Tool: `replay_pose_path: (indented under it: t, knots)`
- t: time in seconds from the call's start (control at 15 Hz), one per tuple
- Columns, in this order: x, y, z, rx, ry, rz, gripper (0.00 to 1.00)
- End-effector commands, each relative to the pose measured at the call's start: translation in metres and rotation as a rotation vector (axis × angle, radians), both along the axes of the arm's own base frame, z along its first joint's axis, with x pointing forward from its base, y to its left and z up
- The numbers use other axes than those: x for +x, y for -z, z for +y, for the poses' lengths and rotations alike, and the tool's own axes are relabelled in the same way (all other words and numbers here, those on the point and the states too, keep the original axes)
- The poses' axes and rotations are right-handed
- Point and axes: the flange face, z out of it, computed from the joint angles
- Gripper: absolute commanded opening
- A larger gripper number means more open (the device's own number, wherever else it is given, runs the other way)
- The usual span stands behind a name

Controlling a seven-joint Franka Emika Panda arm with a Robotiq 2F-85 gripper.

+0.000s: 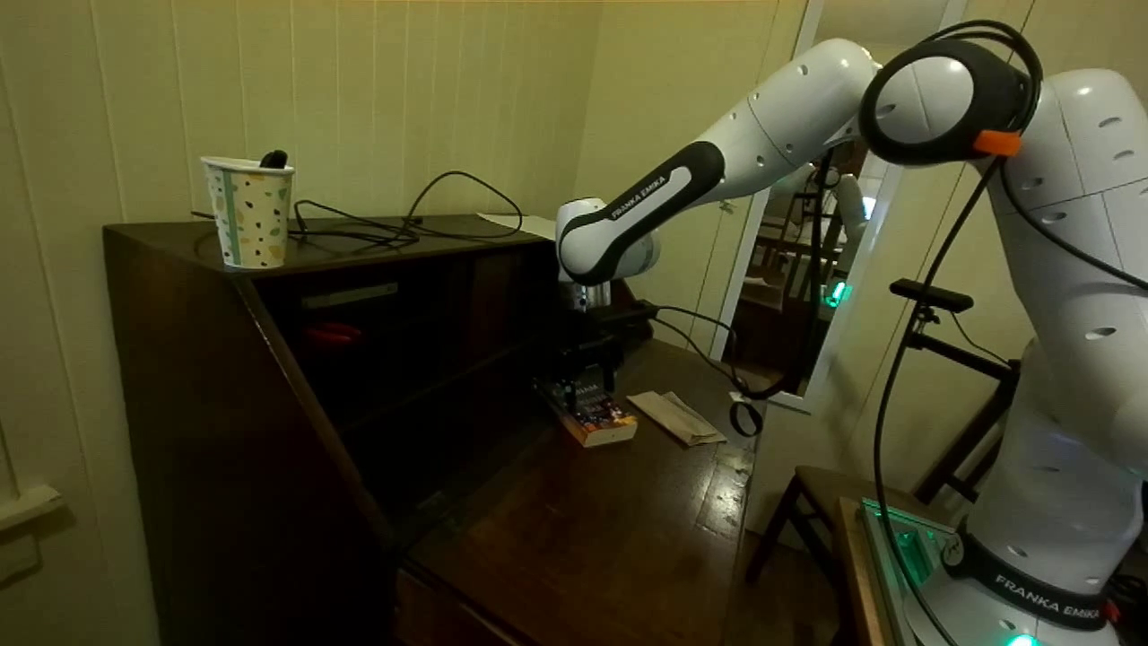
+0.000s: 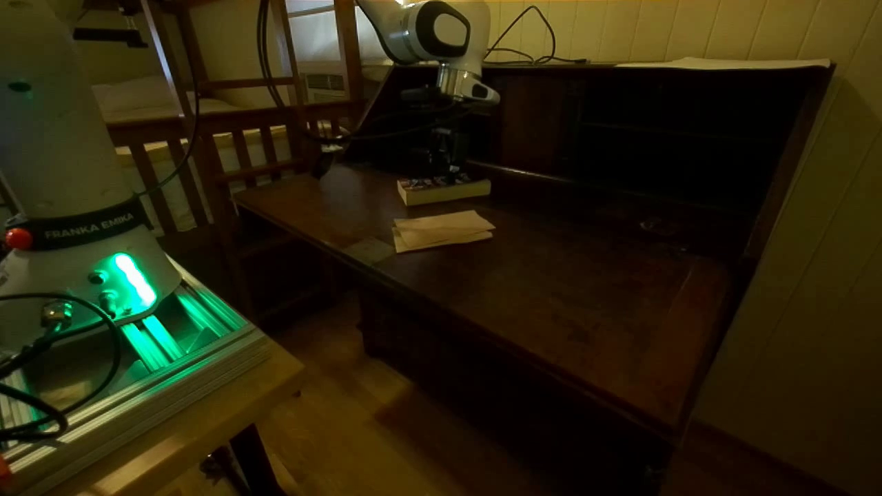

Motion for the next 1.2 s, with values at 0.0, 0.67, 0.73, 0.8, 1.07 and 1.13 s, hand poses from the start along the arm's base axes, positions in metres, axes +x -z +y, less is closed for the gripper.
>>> replay_pose_path:
  t: [0.0, 0.67, 0.73, 0.8, 1.07, 1.13]
  knots:
    - [-0.009, -0.028, 0.030, 0.118, -0.145, 0.051, 1.00]
    - [-0.072, -0.106, 0.039, 0.211, -0.687, 0.055, 1.00]
    - [-0.077, -0.110, 0.031, 0.219, -0.738, 0.042, 1.00]
    - [-0.082, -0.113, 0.025, 0.230, -0.787, 0.030, 1.00]
    - [-0.092, -0.120, 0.005, 0.281, -0.981, -0.030, 1.00]
    - [-0.089, -0.120, 0.003, 0.321, -1.020, -0.055, 1.00]
